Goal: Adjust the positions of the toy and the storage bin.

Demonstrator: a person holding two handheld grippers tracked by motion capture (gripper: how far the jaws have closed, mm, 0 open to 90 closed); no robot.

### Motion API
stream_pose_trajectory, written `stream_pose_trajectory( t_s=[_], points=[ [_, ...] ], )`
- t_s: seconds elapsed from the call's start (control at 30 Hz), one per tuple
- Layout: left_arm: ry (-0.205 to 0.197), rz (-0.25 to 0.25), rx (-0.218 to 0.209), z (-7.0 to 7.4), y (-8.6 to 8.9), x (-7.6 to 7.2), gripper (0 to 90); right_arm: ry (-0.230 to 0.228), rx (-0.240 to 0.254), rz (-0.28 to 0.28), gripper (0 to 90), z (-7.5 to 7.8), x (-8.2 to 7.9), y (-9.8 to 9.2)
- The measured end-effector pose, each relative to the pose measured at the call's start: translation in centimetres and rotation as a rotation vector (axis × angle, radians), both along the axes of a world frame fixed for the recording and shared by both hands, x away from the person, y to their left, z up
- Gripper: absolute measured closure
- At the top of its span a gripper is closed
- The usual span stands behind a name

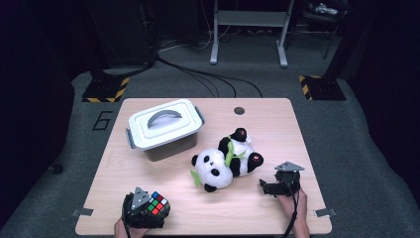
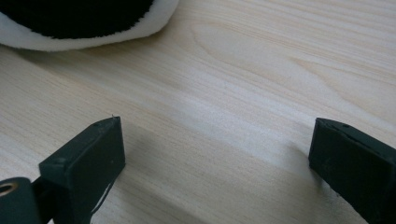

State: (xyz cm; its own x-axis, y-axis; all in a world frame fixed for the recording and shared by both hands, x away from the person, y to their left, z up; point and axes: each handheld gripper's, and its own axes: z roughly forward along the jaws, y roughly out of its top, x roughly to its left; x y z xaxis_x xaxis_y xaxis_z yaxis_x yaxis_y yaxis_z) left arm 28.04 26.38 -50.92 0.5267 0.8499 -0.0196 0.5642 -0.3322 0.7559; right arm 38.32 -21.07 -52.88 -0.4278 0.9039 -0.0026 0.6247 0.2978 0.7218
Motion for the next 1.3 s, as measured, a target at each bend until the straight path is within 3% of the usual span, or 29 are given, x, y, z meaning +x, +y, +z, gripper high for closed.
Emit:
stream_pose_trajectory(
  t_s=[0.07, 0.17, 0.27, 0.33, 0.37, 0.63, 0.8, 0.9, 1.0, 1.03, 1.07, 1.1, 1.13, 1.17, 1.3],
  points=[
    [-0.008, 0.007, -0.003, -0.1, 0.0, 0.0, 0.5, -0.002, -0.002, 0.002, 2.8, 0.0, 0.0, 0.0],
    [-0.016, 0.006, 0.003, -0.4, 0.2, -0.2, 15.5, 0.002, 0.003, -0.003, 2.9, 0.0, 0.0, 0.0],
    [-0.010, -0.005, -0.002, -0.5, 0.3, -0.3, 18.5, 0.002, 0.001, -0.004, 3.0, 0.0, 0.0, 0.0],
    [-0.019, -0.018, -0.007, -0.6, 0.2, -0.3, 25.5, 0.002, 0.002, -0.004, 3.0, 0.0, 0.0, 0.0],
    [-0.028, -0.020, -0.006, -0.7, 0.1, -0.4, 33.3, 0.002, 0.002, -0.005, 3.1, 0.0, 0.0, 0.0],
    [-0.025, -0.031, -0.004, -0.5, 0.0, -0.3, 34.1, 0.001, 0.002, -0.004, 3.2, 0.0, 0.0, 0.0],
    [-0.049, -0.021, -0.002, 0.0, 0.3, -0.2, 34.1, 0.002, 0.003, -0.005, 3.2, 0.0, 0.0, 0.0],
    [-0.072, 0.017, -0.023, 0.8, 1.4, 0.2, 34.1, 0.002, 0.003, -0.005, 3.2, 0.0, 0.0, 0.0],
    [-0.070, 0.040, -0.010, 1.2, 2.0, 0.5, 34.1, 0.002, 0.002, -0.005, 3.2, 0.0, 0.0, 0.0],
    [-0.072, 0.071, -0.004, 1.6, 2.8, 1.0, 34.1, 0.002, 0.003, -0.005, 3.2, 0.0, 0.0, 0.0],
    [-0.072, 0.071, -0.004, 1.6, 2.8, 1.0, 34.1, 0.002, 0.003, -0.005, 3.2, 0.0, 0.0, 0.0],
    [-0.078, 0.111, -0.014, 1.9, 3.7, 1.5, 34.1, 0.002, 0.003, -0.005, 3.2, 0.0, 0.0, 0.0],
    [-0.078, 0.111, -0.014, 1.9, 3.7, 1.5, 34.1, 0.002, 0.003, -0.005, 3.2, 0.0, 0.0, 0.0],
    [-0.072, 0.153, -0.021, 2.0, 4.7, 2.1, 34.1, 0.001, 0.003, -0.004, 3.2, 0.0, 0.0, 0.0],
    [-0.072, 0.205, -0.022, 2.2, 6.2, 3.1, 34.1, 0.002, 0.003, -0.005, 3.3, 0.0, 0.0, 0.0]
  ],
)
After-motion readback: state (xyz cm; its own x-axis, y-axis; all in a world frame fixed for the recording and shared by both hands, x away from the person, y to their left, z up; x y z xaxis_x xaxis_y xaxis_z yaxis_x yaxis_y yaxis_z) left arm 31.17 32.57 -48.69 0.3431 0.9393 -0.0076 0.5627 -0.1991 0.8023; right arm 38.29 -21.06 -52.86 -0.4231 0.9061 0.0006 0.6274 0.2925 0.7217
